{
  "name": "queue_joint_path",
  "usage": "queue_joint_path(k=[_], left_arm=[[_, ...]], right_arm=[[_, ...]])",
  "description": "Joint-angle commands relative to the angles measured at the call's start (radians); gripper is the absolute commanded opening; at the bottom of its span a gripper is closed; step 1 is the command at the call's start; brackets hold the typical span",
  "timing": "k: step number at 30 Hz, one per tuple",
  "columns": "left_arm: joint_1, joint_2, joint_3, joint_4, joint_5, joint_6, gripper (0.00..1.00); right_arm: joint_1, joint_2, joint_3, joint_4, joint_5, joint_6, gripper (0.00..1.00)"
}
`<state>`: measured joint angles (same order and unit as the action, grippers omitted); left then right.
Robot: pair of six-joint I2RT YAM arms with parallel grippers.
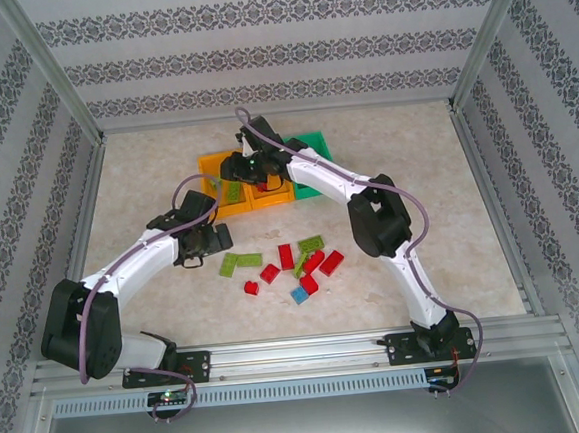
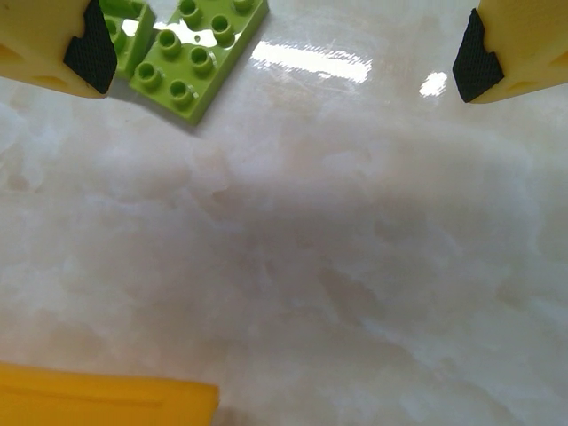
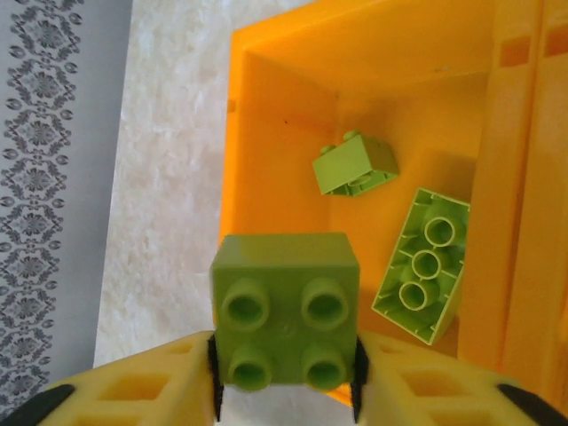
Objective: Sort the legos into containers by color
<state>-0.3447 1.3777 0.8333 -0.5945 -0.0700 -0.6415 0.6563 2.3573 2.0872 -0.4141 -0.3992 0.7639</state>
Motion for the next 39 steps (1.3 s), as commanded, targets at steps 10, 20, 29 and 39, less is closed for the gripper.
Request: queue_joint_path(k=[10, 20, 29, 39], left_arm=[[-0.018, -0.030, -0.068, 0.019, 0.045, -0.025, 1.00], [-0.021, -0.065, -0.069, 0.026, 0.015, -0.042, 0.99], [-0.021, -0.081, -0.069, 0.028, 0.007, -0.044, 1.00], [-0.021, -0.107, -0.083, 0.021, 0.006, -0.037, 1.00]], right_arm=[[-0.012, -0.022, 0.023, -0.014, -0.045, 0.019, 0.66], [0.008, -0.322, -0.324, -0.203, 0.193, -0.162, 0.65], [0.105, -0.395, -0.550, -0.352, 0.316, -0.188, 0.63], [0.183, -0.383, -0.613, -0.373, 0.381, -0.145, 0.59]])
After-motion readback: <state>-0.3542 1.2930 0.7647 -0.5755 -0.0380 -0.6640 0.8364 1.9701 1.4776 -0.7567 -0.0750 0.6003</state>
